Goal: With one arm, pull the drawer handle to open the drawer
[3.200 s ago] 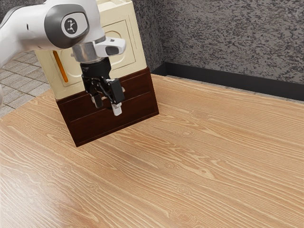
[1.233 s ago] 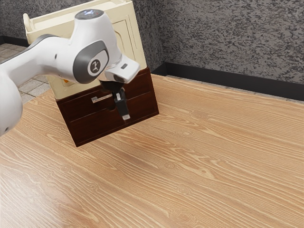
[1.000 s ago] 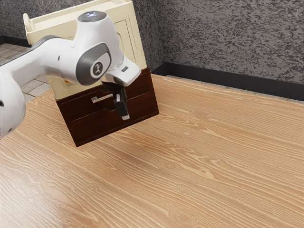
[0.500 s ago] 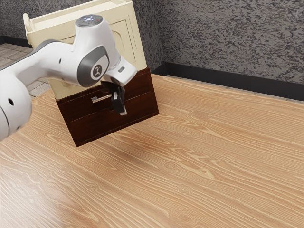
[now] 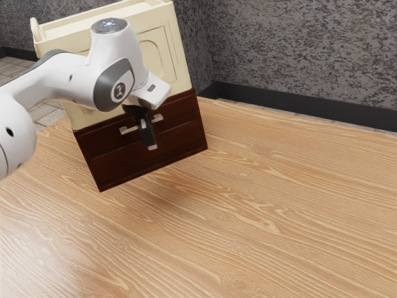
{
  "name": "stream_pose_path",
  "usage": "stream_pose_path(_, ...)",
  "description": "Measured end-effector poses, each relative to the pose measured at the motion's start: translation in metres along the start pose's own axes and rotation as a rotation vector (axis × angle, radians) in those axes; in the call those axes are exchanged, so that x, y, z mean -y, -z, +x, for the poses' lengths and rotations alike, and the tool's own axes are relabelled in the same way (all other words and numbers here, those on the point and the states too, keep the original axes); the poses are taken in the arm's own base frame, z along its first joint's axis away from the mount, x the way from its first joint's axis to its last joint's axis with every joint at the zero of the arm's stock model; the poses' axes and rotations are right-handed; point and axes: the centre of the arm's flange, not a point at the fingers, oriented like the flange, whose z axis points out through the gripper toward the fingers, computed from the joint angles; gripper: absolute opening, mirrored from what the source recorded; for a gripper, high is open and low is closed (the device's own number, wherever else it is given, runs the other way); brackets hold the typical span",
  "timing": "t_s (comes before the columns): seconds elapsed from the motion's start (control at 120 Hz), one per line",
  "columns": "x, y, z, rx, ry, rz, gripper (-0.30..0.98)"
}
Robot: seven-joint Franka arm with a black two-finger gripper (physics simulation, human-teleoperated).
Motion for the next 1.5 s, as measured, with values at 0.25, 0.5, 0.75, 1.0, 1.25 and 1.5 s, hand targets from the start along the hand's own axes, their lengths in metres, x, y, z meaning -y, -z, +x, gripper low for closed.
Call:
stream_pose_path(0.25,0.003,0.000,-0.003,0.018,0.029,0.018,0.69)
stream_pose_path(0.5,0.007,-0.001,-0.005,0.048,0.035,0.054,0.69)
stream_pose_path(0.75,0.012,-0.008,-0.010,0.072,0.046,0.076,0.69)
stream_pose_path(1.0,0.015,-0.017,-0.014,0.088,0.073,0.074,0.69)
stream_pose_path(1.25,0.014,-0.019,-0.011,0.083,0.087,0.070,0.62)
stream_pose_path(1.5,0.012,-0.018,-0.009,0.051,0.114,0.044,0.55)
